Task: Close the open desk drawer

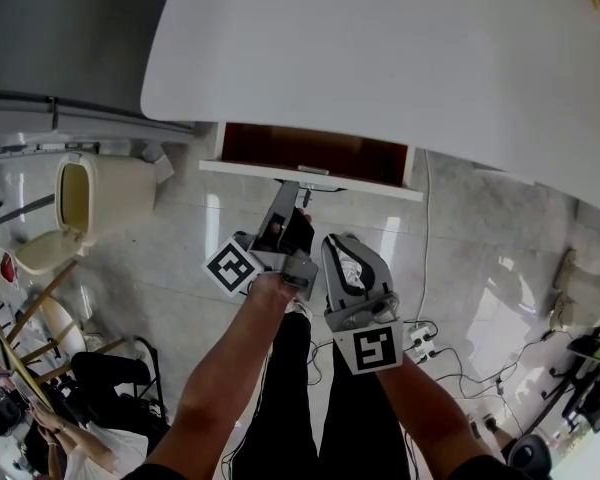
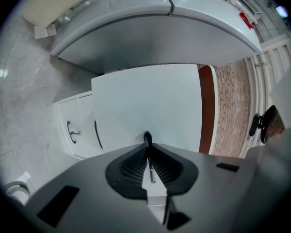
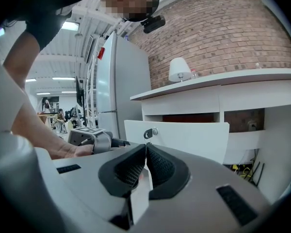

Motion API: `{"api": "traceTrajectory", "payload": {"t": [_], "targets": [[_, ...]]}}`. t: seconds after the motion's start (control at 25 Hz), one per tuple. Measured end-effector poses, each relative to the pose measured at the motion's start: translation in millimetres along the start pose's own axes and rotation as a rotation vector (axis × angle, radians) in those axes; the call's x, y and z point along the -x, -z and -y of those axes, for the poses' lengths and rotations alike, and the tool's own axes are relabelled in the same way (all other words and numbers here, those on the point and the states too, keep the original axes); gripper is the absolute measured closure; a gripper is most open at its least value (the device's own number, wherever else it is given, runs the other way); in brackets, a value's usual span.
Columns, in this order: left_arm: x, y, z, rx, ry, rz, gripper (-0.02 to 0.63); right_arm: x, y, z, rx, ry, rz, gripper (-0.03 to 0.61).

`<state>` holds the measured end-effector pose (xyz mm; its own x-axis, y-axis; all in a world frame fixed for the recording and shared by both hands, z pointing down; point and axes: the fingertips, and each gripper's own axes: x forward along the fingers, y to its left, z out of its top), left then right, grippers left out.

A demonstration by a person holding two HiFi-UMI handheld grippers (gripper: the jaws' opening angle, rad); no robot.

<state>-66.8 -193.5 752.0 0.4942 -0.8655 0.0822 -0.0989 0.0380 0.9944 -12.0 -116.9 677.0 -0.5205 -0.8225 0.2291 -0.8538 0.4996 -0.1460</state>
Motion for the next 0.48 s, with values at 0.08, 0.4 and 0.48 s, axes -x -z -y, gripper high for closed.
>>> {"api": "traceTrajectory", "payload": {"t": [0.08,0.4,0.48], "targets": [[0,0,1,0.003,-0.003,0.001,0.581,1,1,2,0.005,0.004,-0.007,0.548],[1,1,0,0.021,-0.016,0.003,0.584,2,4,11,0.004,0.025,-0.007,0.548],[1,0,-1,0.026,-0.017,0.005,0.584,2,3,15,0.004,0.033,-0.003,0.548]]}}
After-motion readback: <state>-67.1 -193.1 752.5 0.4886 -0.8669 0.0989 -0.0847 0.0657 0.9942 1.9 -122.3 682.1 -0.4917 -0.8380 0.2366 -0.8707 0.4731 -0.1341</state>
